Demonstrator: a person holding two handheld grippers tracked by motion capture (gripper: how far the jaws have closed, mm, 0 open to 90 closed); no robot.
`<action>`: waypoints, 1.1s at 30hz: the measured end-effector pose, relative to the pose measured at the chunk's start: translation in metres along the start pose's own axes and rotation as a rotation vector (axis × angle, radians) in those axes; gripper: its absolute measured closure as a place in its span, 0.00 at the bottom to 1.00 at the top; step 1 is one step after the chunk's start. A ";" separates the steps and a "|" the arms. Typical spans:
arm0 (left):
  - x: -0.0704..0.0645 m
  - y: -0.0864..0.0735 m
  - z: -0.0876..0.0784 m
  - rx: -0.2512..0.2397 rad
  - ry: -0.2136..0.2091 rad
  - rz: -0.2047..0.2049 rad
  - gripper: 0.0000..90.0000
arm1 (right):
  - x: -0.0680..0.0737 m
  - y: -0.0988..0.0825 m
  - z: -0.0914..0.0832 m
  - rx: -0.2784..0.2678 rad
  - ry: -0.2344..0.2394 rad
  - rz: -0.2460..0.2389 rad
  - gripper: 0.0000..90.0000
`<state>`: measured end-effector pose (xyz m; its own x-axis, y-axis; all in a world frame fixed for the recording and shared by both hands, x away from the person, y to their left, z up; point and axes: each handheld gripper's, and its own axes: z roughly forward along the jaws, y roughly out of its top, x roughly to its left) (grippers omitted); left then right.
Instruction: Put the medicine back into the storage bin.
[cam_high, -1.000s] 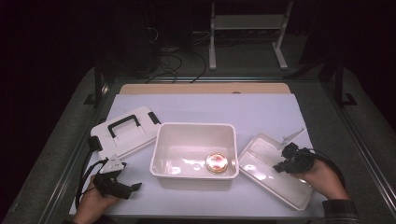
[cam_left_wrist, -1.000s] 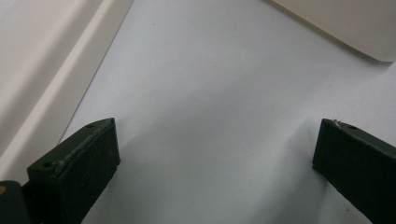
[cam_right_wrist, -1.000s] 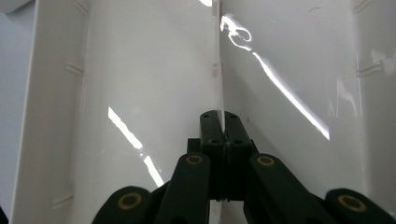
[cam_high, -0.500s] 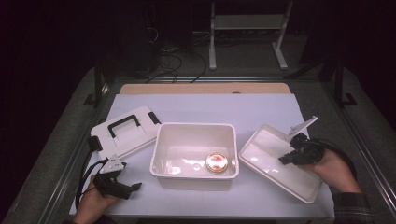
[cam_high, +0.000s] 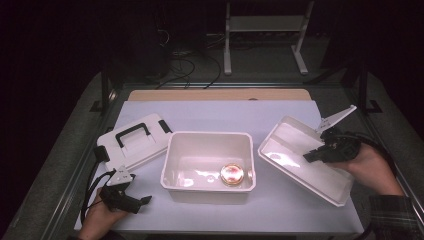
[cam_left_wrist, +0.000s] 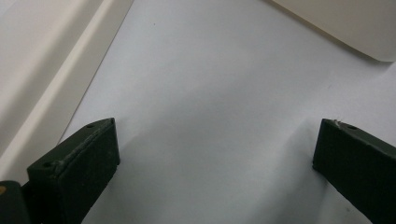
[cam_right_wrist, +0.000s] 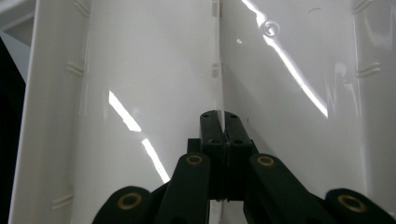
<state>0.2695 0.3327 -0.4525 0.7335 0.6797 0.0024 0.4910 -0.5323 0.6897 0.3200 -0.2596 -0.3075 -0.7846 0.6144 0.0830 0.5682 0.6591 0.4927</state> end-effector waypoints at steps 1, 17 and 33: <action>0.000 0.000 0.000 0.000 0.000 0.000 0.00 | 0.002 0.005 -0.006 -0.015 0.005 -0.012 0.99; 0.000 0.000 0.000 0.002 -0.001 0.000 0.00 | 0.021 0.058 -0.004 -0.034 0.058 -0.142 0.99; 0.000 0.000 0.000 0.000 -0.002 -0.002 0.00 | 0.043 0.111 0.020 -0.014 0.124 -0.260 0.99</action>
<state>0.2699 0.3327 -0.4523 0.7335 0.6797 0.0000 0.4924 -0.5313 0.6893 0.3540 -0.1515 -0.2662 -0.9282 0.3676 0.0571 0.3413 0.7808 0.5234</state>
